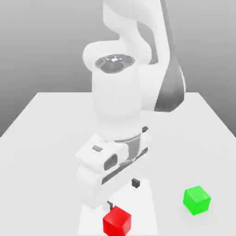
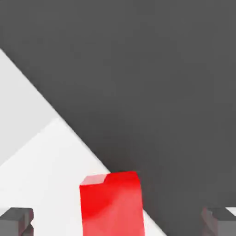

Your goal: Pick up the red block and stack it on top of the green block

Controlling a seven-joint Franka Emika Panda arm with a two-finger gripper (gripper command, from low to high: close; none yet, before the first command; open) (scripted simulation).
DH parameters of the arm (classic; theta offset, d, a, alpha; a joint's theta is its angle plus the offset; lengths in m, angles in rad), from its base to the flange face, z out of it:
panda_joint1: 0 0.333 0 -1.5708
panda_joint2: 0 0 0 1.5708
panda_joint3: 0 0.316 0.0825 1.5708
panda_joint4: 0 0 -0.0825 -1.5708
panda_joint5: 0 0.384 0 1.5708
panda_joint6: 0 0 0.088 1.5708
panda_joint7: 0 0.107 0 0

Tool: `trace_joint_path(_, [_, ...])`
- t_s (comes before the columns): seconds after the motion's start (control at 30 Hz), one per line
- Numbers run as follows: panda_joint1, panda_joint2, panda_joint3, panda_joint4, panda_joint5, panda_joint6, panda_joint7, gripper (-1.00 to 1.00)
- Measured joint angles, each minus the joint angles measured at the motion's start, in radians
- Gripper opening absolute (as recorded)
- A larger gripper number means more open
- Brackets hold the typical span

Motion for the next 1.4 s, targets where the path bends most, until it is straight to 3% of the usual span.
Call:
trace_joint_path(0.13, [-0.042, 0.145, 0.054, 0.02, 0.055, 0.114, -0.055, 0.0])
trace_joint_path(0.17, [-0.05, 0.165, 0.063, 0.024, 0.064, 0.13, -0.062, -1.0])
trace_joint_path(0.37, [-0.054, 0.175, 0.068, 0.025, 0.068, 0.136, -0.065, -1.0])
trace_joint_path(0.57, [-0.008, 0.004, 0.02, -0.007, -0.023, 0.0, -0.017, -1.0])
trace_joint_path(0.87, [0.154, -0.137, 0.221, -0.097, -0.13, -0.047, -0.352, -1.0])
trace_joint_path(1.0, [0.201, -0.041, 0.277, -0.105, -0.165, 0.062, -0.45, -1.0])
trace_joint_path(1.03, [0.204, -0.013, 0.277, -0.105, -0.17, 0.089, -0.451, 1.0])
trace_joint_path(1.27, [0.205, -0.01, 0.28, -0.105, -0.172, 0.094, -0.455, 1.0])
trace_joint_path(1.4, [0.202, -0.127, 0.288, -0.11, -0.157, -0.017, -0.467, 1.0])
